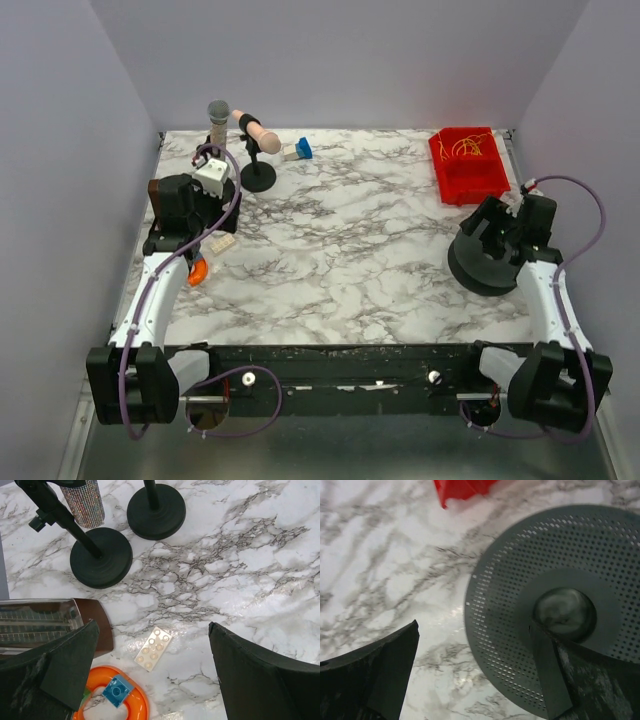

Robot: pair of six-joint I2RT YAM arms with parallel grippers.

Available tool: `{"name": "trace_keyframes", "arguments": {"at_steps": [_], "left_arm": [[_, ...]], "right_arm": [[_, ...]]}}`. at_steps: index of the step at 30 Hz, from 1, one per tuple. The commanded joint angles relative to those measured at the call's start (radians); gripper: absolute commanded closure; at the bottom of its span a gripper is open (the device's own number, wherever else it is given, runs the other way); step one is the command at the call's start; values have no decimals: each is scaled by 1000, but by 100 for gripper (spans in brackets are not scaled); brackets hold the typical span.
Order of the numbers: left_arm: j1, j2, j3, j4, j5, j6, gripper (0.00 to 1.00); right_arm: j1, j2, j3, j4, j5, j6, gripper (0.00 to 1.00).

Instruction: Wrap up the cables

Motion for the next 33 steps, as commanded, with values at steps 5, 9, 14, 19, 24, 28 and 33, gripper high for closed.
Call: {"name": "trace_keyframes", "arguments": {"at_steps": [5,9,14,19,24,28,33], "left_arm": [[-40,22,35,-93,35,10,1],[-40,27,15,-81,24,20,1],[-41,39,20,-82,24,25,1],[-41,35,35,-104,5,25,1],[-41,38,41,-109,-2,30,1],[-37,41,64,-125,-23,34,1],[-26,41,72,-132,-14,37,1]], "right_arm": [[20,252,199,-281,267,-126,0],[73,301,230,-323,216,-148,0],[87,386,240,-351,172,-151,0],[87,439,283,-388,204,-156,0],[94,439,250,-343,45,-154,0],[150,462,219,-283,-168,-156,0],[312,496,240,-233,-264,-131,0]]}}
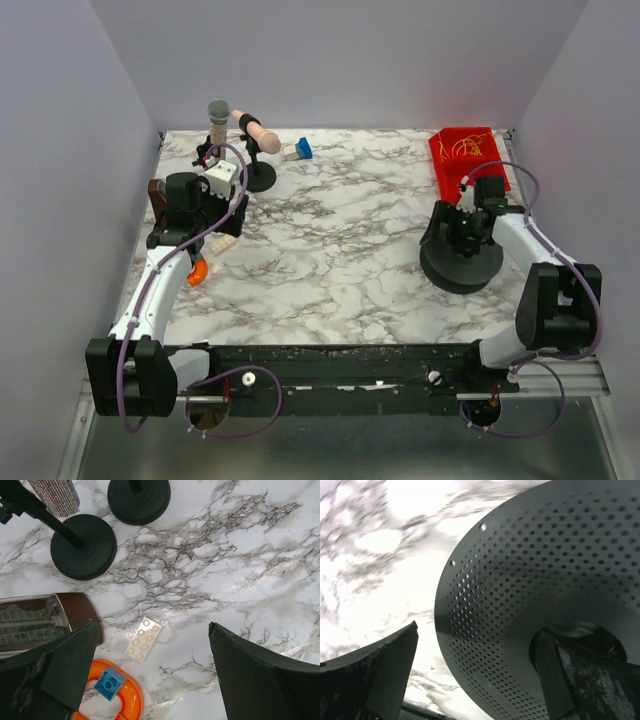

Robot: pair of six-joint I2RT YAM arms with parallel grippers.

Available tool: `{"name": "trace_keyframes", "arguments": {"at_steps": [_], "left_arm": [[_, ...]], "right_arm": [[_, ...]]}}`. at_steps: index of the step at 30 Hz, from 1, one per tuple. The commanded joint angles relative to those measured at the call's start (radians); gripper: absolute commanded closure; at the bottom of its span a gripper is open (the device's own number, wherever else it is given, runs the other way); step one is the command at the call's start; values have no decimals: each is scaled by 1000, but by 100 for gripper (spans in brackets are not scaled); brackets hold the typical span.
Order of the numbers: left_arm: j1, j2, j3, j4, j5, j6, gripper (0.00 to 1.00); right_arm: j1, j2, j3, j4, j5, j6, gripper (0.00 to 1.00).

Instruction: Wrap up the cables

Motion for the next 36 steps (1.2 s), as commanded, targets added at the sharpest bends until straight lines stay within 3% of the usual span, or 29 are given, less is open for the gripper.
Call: {"name": "trace_keyframes", "arguments": {"at_steps": [1,7,11,19,28,33,36], "left_arm": [[12,4,29,-27,-17,12,1],[17,-10,44,-52,-23,30,1],[17,-20,62,-104,14,44,1],[17,19,194,-251,90,31,1],[12,107,354,-478,107,81,1],[12,133,395,-570,98,89,1],[12,160,411,-603,90,75,1]], "right_arm": [[162,48,21,65,-204,23,0],[415,189,232,105,-219,38,0],[466,252,428,42,-216,0,0],[428,223,748,35,78,-286,0],[221,707,1374,153,402,-615,2],[198,852,1348,441,452,-851,3],[170,960,1425,472,429,-877,6]]}}
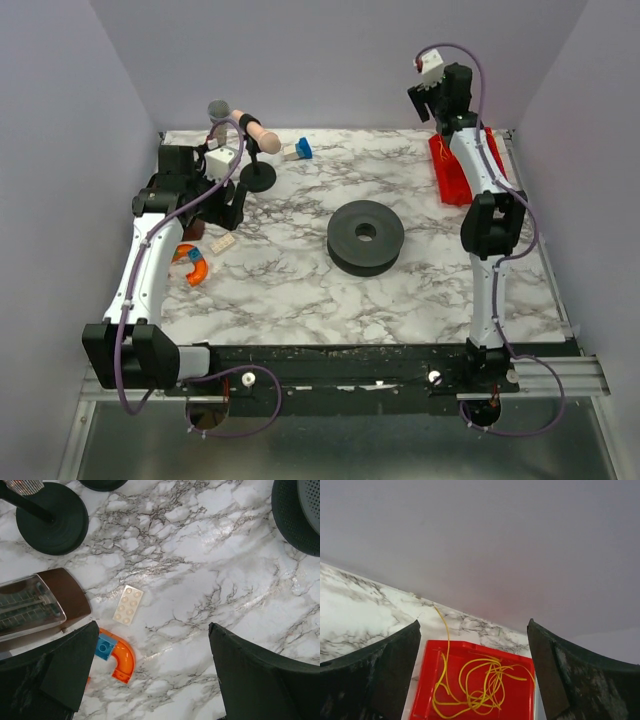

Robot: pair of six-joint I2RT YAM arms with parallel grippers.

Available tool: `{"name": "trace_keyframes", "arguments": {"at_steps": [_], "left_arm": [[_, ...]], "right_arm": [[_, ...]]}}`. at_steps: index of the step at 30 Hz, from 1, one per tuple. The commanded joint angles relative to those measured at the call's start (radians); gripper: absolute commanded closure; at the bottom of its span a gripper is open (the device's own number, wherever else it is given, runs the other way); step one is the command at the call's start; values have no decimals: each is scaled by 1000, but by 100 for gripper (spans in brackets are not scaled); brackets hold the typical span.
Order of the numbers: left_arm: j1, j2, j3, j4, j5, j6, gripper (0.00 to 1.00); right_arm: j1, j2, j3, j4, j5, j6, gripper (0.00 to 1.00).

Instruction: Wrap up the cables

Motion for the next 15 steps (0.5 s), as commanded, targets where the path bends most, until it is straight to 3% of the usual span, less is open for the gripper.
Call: {"name": "trace_keyframes", "arguments": {"at_steps": [1,15], "left_arm": [[-1,49,49,-125,-3,-2,1],[-1,153,117,-123,-48,-43,1]], "right_arm": [[-16,135,74,141,32,-169,7],[-45,325,27,328,15,-378,14]]}}
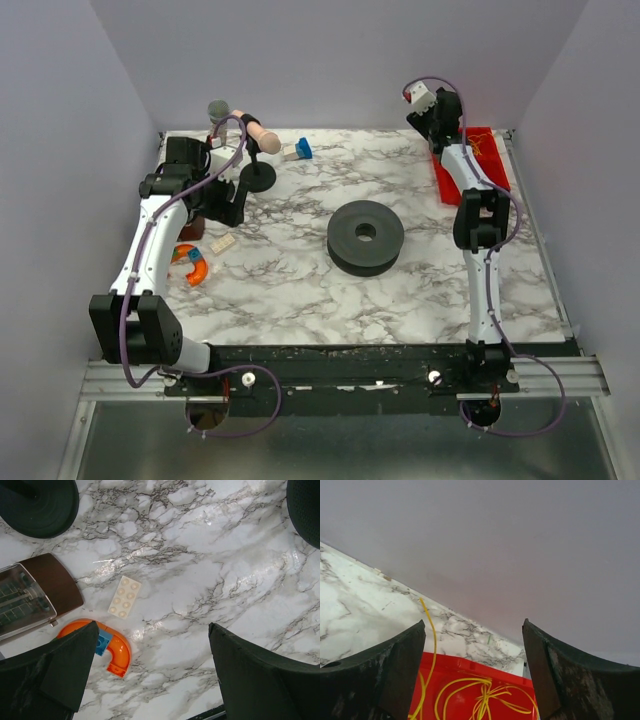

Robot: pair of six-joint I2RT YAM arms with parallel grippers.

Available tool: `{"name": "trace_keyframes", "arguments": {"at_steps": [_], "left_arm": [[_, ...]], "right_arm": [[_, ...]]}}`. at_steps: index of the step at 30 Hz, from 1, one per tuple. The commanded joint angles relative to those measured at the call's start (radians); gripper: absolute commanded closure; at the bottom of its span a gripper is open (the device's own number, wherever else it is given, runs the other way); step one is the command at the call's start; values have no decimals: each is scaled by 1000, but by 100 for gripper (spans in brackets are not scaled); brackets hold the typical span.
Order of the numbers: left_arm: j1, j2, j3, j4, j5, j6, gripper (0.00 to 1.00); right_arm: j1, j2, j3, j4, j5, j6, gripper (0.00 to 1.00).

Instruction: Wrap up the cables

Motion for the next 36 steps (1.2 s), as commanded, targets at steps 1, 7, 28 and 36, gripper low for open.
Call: {"name": "trace_keyframes", "arguments": {"at_steps": [1,7,28,36], "left_arm": [[-1,31,34,-29,-20,-23,1],[-1,55,41,-22,-45,-32,1],[-3,15,34,-30,-42,-10,1],[-4,-52,11,-21,-31,-6,1]], "right_arm": [[-11,73,-6,152,-5,-129,15],[-17,124,10,174,-43,-140,26],[-29,-124,-149,178,-104,-16,99],[-29,-479,-390,336,-78,113,99]]}}
